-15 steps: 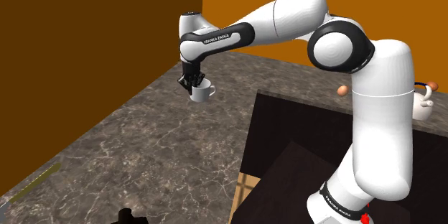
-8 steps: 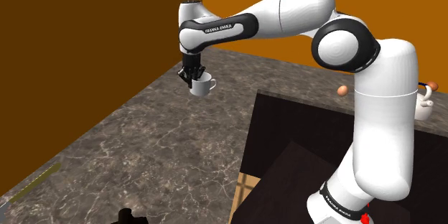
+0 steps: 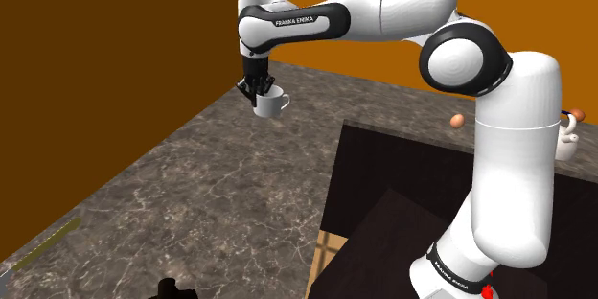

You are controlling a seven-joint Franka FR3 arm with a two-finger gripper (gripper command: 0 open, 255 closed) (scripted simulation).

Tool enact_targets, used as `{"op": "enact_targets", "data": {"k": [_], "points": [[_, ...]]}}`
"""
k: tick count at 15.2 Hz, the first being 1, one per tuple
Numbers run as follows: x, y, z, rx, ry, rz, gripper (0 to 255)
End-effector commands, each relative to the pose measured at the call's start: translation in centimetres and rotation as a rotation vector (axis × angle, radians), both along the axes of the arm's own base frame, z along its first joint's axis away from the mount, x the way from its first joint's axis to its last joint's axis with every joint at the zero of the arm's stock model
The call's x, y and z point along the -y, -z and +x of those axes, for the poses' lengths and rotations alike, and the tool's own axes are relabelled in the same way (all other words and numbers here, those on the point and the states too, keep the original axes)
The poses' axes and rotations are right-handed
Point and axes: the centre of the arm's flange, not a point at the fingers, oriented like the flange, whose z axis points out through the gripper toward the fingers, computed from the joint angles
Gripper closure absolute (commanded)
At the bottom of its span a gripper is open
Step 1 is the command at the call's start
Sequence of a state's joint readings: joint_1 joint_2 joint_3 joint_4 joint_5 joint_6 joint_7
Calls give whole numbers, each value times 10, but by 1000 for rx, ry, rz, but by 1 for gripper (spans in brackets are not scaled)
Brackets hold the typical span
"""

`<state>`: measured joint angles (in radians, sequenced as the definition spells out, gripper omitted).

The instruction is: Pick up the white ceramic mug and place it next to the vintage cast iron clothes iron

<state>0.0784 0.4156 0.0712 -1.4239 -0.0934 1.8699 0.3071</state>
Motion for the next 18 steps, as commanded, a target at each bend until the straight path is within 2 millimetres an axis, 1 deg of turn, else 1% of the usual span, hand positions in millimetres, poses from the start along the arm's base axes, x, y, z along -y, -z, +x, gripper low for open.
{"op": "enact_targets", "data": {"k": [1, 14, 18], "points": [[0, -11, 0, 0, 0, 0, 255], [0, -78, 0, 0, 0, 0, 255], [-32, -78, -41, 0, 0, 0, 255]]}}
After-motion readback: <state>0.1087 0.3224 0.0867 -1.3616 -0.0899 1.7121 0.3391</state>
